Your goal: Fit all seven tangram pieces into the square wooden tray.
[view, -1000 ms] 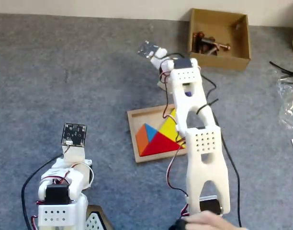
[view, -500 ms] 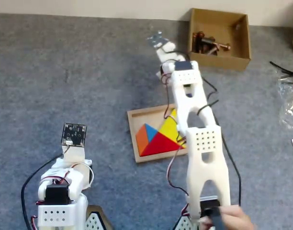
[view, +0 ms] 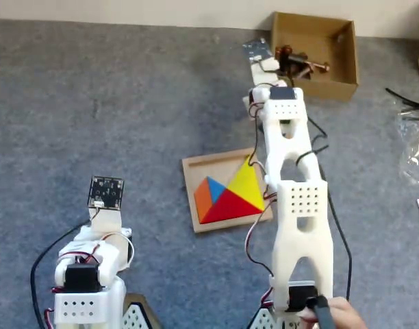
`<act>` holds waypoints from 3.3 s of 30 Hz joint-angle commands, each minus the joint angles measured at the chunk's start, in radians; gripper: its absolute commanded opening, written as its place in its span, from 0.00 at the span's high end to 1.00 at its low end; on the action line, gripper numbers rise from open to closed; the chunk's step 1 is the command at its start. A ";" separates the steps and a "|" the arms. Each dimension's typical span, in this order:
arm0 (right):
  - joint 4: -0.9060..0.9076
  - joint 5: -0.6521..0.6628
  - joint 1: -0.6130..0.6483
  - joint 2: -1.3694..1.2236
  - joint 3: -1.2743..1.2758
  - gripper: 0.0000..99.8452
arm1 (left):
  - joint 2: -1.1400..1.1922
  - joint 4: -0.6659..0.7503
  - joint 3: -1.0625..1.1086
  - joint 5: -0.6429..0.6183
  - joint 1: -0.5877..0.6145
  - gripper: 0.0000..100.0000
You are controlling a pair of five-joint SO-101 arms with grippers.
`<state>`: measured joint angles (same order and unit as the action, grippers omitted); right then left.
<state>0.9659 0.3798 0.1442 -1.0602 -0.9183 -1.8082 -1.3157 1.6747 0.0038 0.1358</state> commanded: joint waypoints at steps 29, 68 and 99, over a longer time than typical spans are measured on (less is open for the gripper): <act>0.294 0.115 0.002 -0.208 -0.263 0.78 | -0.013 -0.005 0.022 -0.005 0.013 0.99; 0.705 0.104 0.035 -0.214 -0.476 0.72 | -0.013 -0.005 0.022 -0.005 0.013 0.99; 0.682 0.106 0.033 -0.203 -0.490 0.95 | -0.013 -0.005 0.022 -0.005 0.013 0.99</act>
<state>1.6164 0.4826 0.1534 -1.2781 -1.3894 -1.8082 -1.3157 1.6747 0.0038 0.1358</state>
